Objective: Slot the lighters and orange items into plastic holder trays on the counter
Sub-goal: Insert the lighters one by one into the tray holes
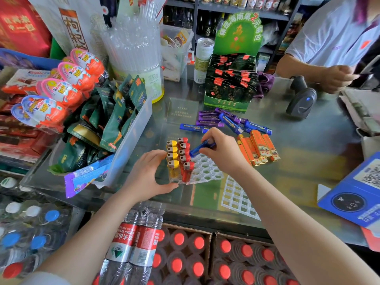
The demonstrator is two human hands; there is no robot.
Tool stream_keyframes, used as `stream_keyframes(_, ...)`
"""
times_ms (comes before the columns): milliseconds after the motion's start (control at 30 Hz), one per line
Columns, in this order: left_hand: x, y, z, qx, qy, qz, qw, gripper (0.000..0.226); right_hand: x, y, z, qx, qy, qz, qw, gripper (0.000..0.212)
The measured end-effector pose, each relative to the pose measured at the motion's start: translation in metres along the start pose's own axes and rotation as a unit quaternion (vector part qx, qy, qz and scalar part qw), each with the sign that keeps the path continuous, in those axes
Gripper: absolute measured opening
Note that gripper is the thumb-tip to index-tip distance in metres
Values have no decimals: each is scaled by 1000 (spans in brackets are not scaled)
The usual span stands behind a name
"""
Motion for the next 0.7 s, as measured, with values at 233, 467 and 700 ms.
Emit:
stream_keyframes(233,-1,0,0,2,-10,-6,1000,77,13,-10,3,75,79,76,991,17)
stream_keyframes(467,-1,0,0,0,0,-1,1000,75,2,-11,-14,55,-44,-11,997,17)
stream_keyframes(700,0,0,0,-7,0,-4,1000,73,0,-12,-19,27,-3,39,999,16)
Point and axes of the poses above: each hand's wrist, its own y-axis away from the middle knuckle, its own z-axis out of the back of the hand, x = y × z, the point moved 4 cm from there along -y, towards the middle knuckle, and after that the axes turned 8 degrees about z, right-handed, at the moved point
